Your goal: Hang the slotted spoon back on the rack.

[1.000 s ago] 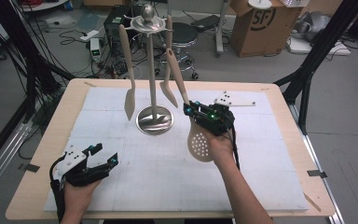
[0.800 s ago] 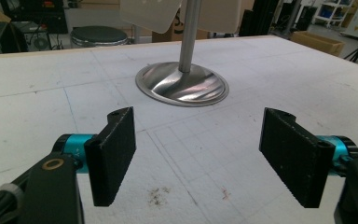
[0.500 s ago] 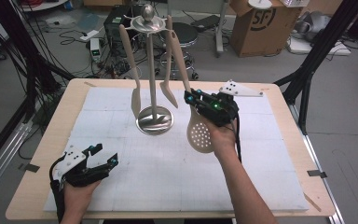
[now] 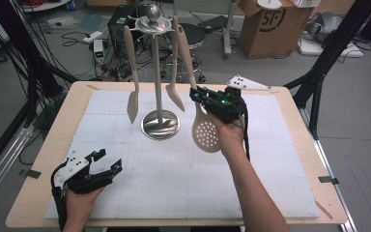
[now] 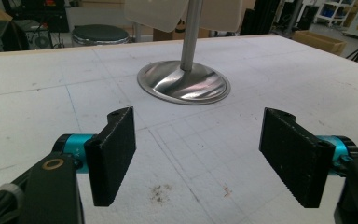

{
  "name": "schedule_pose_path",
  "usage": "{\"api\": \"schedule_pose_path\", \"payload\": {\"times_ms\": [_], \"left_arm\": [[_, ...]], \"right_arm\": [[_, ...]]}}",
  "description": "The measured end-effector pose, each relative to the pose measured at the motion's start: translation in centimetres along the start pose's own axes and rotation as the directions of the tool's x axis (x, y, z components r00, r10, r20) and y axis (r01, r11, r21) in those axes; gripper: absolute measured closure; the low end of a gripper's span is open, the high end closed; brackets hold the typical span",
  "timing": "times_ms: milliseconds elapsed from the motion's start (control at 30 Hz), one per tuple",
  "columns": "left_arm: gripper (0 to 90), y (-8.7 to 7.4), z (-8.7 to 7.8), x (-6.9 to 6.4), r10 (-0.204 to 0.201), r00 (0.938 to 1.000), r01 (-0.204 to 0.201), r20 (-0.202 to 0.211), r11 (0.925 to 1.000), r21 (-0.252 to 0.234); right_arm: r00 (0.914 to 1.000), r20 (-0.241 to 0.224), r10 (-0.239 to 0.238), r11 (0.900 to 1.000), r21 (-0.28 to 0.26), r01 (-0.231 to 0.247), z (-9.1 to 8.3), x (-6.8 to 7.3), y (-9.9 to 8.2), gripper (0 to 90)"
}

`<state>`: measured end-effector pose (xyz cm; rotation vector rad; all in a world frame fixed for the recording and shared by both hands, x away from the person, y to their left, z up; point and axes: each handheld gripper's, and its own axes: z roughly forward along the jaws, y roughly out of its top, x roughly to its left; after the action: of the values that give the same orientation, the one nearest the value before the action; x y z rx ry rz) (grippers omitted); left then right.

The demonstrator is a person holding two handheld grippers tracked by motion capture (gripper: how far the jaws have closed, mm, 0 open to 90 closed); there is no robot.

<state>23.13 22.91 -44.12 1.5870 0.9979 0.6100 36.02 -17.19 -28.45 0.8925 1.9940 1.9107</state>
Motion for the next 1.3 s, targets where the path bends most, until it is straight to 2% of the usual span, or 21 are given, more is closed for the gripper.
{"api": "schedule_pose_path", "payload": {"times_ms": [200, 333, 467, 767, 933, 1000, 1100, 1200, 1300], "left_arm": [[27.6, 0.0, -0.1, 0.1, 0.001, 1.0000, -0.001, -0.002, 1.0000, -0.001], [27.6, 0.0, -0.1, 0.0, 0.000, 1.0000, 0.000, -0.003, 1.0000, -0.002], [27.6, 0.0, -0.1, 0.1, -0.005, 1.0000, 0.005, -0.003, 1.0000, -0.008], [27.6, 0.0, -0.3, 0.2, -0.006, 1.0000, 0.006, -0.007, 0.9999, -0.009], [27.6, 0.0, -0.4, 0.3, -0.007, 0.9999, 0.007, -0.009, 0.9999, -0.009], [27.6, 0.0, -0.4, 0.3, -0.007, 0.9999, 0.007, -0.007, 0.9999, -0.009], [27.6, 0.0, -0.4, 0.2, -0.005, 1.0000, 0.005, -0.008, 0.9999, -0.014], [27.6, 0.1, -0.4, 0.2, -0.002, 1.0000, 0.002, -0.007, 0.9999, -0.013], [27.6, 0.1, -0.4, 0.2, -0.003, 1.0000, 0.003, -0.005, 0.9999, -0.013]], "right_arm": [[0.9993, -0.036, 0.008, 0.9992, 0.039, -0.007, 0.9, 0.0, -0.4, 78.3], [0.9977, -0.067, 0.008, 0.9965, 0.084, -0.003, 1.7, 0.3, -0.8, 78.3], [0.9962, -0.087, 0.004, 0.9949, 0.100, 0.005, 2.5, 0.9, -1.1, 78.2], [0.9972, -0.073, -0.013, 0.9921, 0.123, 0.022, 3.9, 0.6, -0.1, 78.2], [0.9964, -0.085, -0.004, 0.9900, 0.140, 0.016, 4.4, 0.6, -0.2, 78.0], [0.9971, -0.075, -0.010, 0.9876, 0.156, 0.022, 4.6, 0.7, -0.3, 77.5], [0.9982, -0.059, 0.011, 0.9872, 0.159, -0.001, 4.7, 0.5, -0.5, 73.2], [0.9996, -0.021, 0.019, 0.9870, 0.160, -0.015, 4.6, 0.3, -0.5, 56.5], [0.9994, 0.016, 0.030, 0.9896, 0.140, -0.032, 4.0, -0.1, -0.6, 50.6]]}}
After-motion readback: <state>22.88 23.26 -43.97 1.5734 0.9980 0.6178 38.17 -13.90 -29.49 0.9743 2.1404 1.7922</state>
